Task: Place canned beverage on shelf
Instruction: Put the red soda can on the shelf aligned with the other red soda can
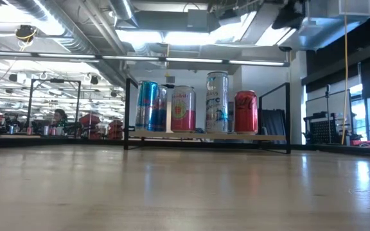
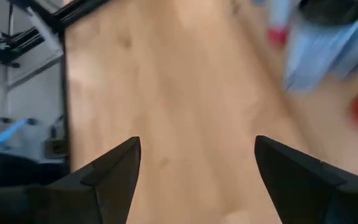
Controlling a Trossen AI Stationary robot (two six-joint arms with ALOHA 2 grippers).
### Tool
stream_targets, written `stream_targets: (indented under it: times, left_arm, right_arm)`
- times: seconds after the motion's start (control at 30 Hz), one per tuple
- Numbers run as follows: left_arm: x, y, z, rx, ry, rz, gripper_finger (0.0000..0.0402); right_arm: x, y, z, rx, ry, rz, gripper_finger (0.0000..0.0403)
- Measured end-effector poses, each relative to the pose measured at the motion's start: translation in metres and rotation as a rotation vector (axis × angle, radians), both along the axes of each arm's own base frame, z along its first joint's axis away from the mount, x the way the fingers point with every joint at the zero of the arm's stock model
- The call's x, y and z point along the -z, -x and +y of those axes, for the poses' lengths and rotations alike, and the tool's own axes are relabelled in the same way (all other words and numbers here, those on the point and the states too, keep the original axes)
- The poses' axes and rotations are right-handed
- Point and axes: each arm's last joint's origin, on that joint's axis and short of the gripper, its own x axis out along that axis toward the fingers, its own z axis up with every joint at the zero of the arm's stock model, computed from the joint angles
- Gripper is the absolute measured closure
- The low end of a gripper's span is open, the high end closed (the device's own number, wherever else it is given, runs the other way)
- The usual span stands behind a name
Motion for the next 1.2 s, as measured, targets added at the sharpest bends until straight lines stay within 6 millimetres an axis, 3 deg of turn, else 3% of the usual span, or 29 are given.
stream_targets:
  times: [0.3,0.5,0.67,0.97,1.2]
  left_arm:
    - [0.0,0.02,-0.018,0.152,-0.096,-0.014,0.0073]
    - [0.0,0.024,-0.022,0.186,-0.111,-0.02,0.0073]
    - [0.0,0.026,-0.025,0.196,-0.122,-0.03,0.0073]
    - [0.0,0.027,-0.026,0.202,-0.122,-0.03,0.0073]
    - [0.0,0.027,-0.026,0.201,-0.122,-0.031,0.0073]
  right_arm:
    - [0.011,0.009,0.098,0.074,-0.218,0.303,0.0105]
    - [0.017,0.029,0.146,0.231,-0.296,0.425,0.0104]
    - [0.032,0.041,0.186,0.318,-0.297,0.603,0.0104]
    - [0.064,0.052,0.24,0.44,-0.239,0.848,0.0104]
    - [0.079,0.057,0.258,0.564,-0.209,0.878,0.0104]
